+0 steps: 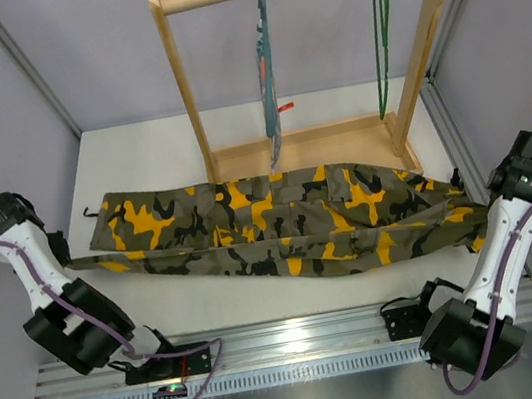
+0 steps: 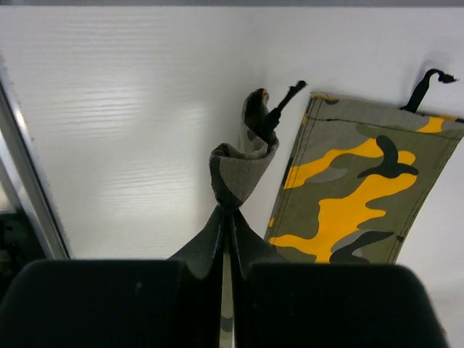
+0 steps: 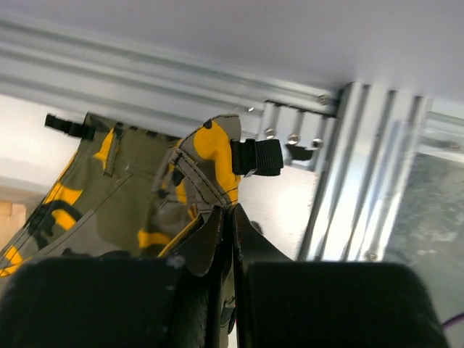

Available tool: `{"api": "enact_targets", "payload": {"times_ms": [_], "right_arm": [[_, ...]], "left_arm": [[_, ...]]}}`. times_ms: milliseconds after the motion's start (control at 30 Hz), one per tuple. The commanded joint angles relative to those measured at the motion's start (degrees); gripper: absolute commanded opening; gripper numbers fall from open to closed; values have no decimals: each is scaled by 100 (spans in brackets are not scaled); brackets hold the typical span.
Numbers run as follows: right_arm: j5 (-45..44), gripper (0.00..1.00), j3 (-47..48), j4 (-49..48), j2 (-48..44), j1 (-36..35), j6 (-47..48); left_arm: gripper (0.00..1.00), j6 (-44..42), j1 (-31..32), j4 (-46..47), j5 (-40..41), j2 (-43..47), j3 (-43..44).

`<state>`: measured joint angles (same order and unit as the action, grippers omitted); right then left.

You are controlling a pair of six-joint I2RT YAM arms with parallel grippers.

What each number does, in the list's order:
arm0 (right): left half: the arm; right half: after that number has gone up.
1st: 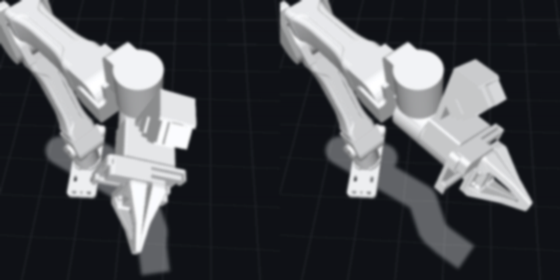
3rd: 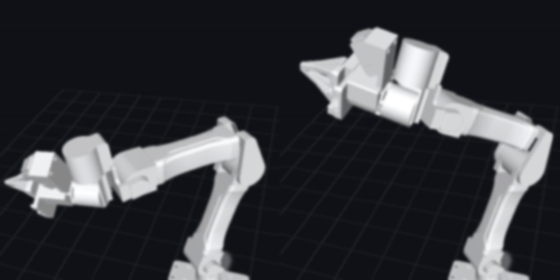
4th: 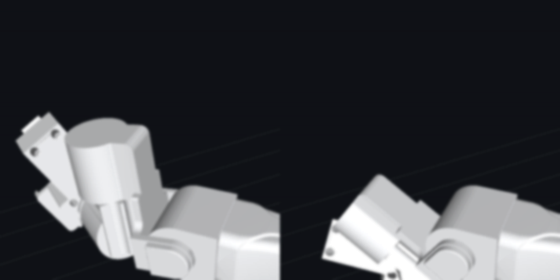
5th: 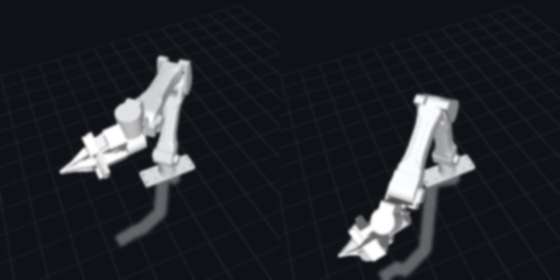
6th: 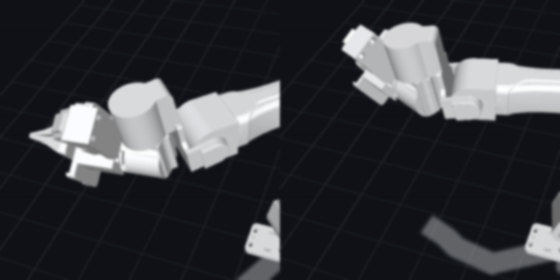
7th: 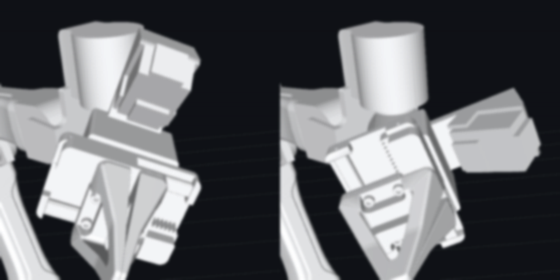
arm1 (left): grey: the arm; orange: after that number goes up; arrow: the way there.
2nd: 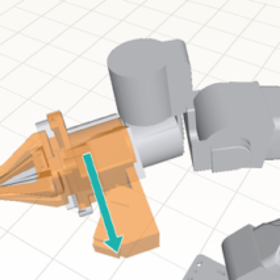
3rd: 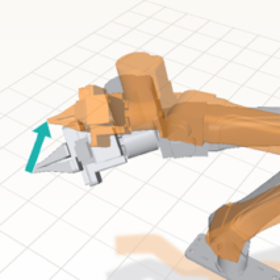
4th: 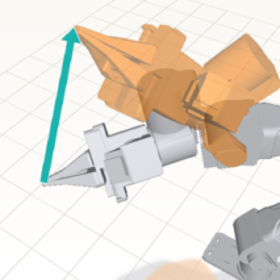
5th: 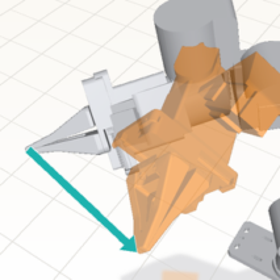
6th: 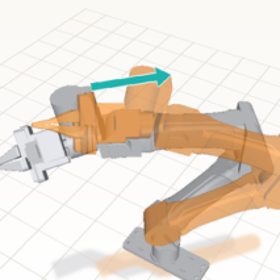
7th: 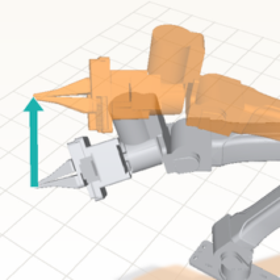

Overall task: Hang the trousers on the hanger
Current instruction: Fold the trousers

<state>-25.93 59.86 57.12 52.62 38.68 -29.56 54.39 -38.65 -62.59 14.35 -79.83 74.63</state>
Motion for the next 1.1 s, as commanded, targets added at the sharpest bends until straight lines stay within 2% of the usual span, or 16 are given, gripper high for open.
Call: {"api": "enact_targets", "payload": {"times_ms": [0,100,333,467,633,733,800,933,1067], "right_arm": [[410,4,298,-1343,406,52,101],[878,4,202,-1870,617,-61,-49],[853,4,307,-2302,1373,-290,64],[1089,4,378,-2626,1672,-352,161],[1547,4,133,-3459,1655,-431,161],[1881,19,96,-3577,1891,-457,47],[1986,25,27,-3568,1997,-527,-14],[2057,42,-123,-3647,2191,-695,12],[2372,51,-132,-3708,2559,-704,196]], "left_arm": [[0,-420,-37,1371,-72,-470,385],[0,-491,86,1495,-248,-900,692],[0,-482,192,1705,-309,-1710,1229],[0,-438,227,2249,-1274,-2027,1194],[0,-394,376,2646,-1417,-2238,1185],[1,-359,385,2787,-1400,-2308,1194],[0,-359,385,2813,-1400,-2405,1220],[1,-403,385,2883,-1400,-2546,1221],[0,-412,385,2954,-1417,-2651,1247]]}}
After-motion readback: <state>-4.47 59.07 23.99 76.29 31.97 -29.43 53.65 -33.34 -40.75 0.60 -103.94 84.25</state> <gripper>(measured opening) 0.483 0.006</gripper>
